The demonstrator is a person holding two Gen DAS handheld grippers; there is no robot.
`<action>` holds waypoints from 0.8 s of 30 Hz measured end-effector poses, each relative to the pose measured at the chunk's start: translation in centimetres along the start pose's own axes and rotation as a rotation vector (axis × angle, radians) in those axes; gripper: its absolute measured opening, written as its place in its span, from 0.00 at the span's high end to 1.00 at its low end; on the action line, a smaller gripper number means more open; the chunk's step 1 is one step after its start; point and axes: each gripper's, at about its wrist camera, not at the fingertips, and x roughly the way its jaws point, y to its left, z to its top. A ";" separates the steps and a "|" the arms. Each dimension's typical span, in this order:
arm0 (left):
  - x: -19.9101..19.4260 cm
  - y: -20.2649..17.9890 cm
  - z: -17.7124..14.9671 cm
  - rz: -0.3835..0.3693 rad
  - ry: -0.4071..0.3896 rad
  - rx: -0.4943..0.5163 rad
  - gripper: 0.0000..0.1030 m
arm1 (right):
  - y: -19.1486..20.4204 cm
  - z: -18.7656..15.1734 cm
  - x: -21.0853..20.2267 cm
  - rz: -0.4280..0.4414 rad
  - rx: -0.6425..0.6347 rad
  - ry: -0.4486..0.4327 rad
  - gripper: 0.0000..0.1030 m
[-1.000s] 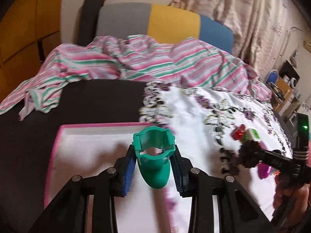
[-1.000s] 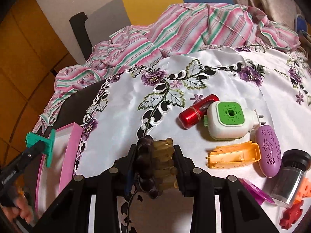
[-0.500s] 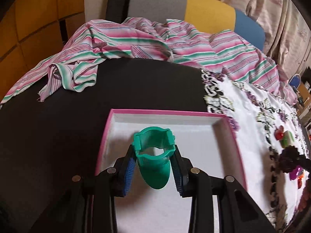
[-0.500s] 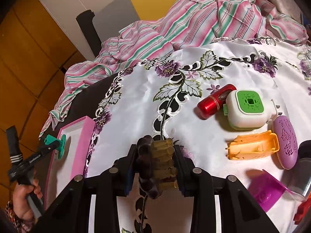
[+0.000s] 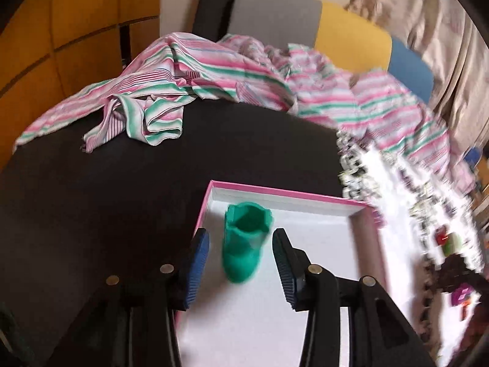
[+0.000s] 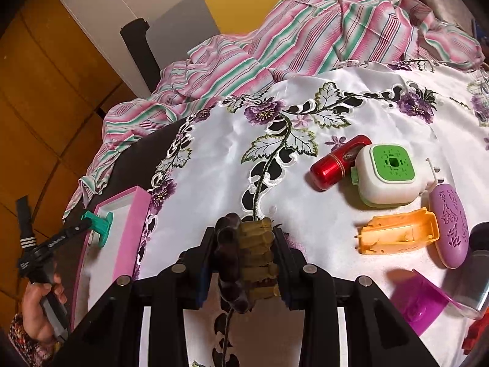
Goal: Organize rigid objects
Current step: 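Carry the green cup into the pink tray and open the left tool, then carry the brown claw clip into the tray beside the green cup, open right tool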
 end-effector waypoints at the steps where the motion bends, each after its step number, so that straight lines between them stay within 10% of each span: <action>1: -0.7 0.0 -0.4 -0.030 -0.011 -0.008 0.58 | 0.0 0.0 0.0 0.001 -0.001 -0.001 0.65; 24: -6.3 -1.6 -10.5 -0.179 0.013 0.021 0.58 | 5.8 -2.0 -1.1 0.160 -0.043 -0.005 0.65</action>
